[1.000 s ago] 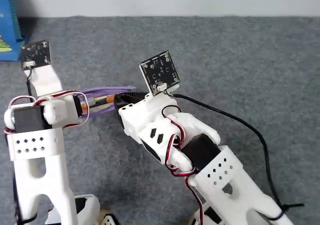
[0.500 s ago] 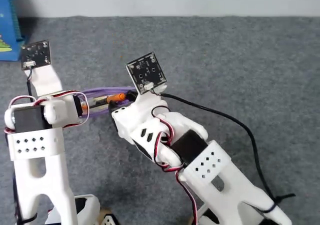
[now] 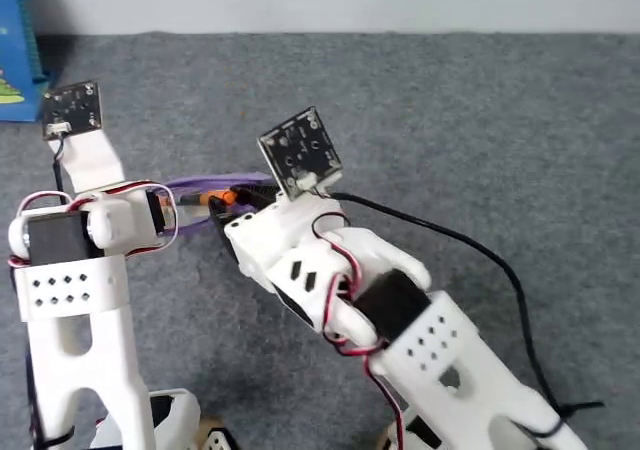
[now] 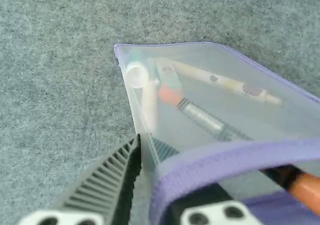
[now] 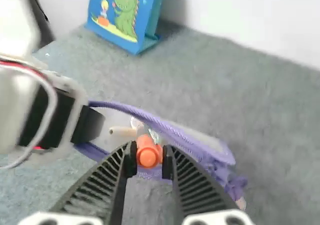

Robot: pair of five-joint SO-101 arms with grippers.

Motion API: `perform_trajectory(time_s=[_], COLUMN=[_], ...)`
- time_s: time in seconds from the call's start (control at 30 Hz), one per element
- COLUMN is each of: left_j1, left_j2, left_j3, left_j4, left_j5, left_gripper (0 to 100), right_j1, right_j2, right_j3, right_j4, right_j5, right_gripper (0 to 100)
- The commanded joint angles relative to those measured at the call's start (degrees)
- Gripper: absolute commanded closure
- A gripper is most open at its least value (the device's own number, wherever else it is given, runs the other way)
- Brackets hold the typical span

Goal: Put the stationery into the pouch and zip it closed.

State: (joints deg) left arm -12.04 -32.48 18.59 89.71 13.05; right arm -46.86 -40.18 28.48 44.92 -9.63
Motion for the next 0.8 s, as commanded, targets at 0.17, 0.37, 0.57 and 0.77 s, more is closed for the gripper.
perform_trajectory(time_s=[0.17,0.37,0.57,0.77], left_j1=[-0.2,-0.2,-0.2,-0.2], left_j2=[-0.5,-0.5,-0.5,-0.5], left_j3=[-0.7,-0.7,-0.7,-0.7], left_j4=[-1.4,-1.4,-1.5,-1.5], left_j5=[-0.5,-0.5,-0.5,-0.5], left_gripper=[99,99,99,99], right_j1=[2.7,2.5,2.5,2.9], right_j2=[-3.2,-0.6,5.8,3.9], right_j3=[-6.2,-7.9,-7.9,-9.1], right_j4=[7.1,11.6,11.7,12.4], right_j5=[8.5,14.2,12.0,9.6], right_gripper=[99.1,98.3,74.0,73.8])
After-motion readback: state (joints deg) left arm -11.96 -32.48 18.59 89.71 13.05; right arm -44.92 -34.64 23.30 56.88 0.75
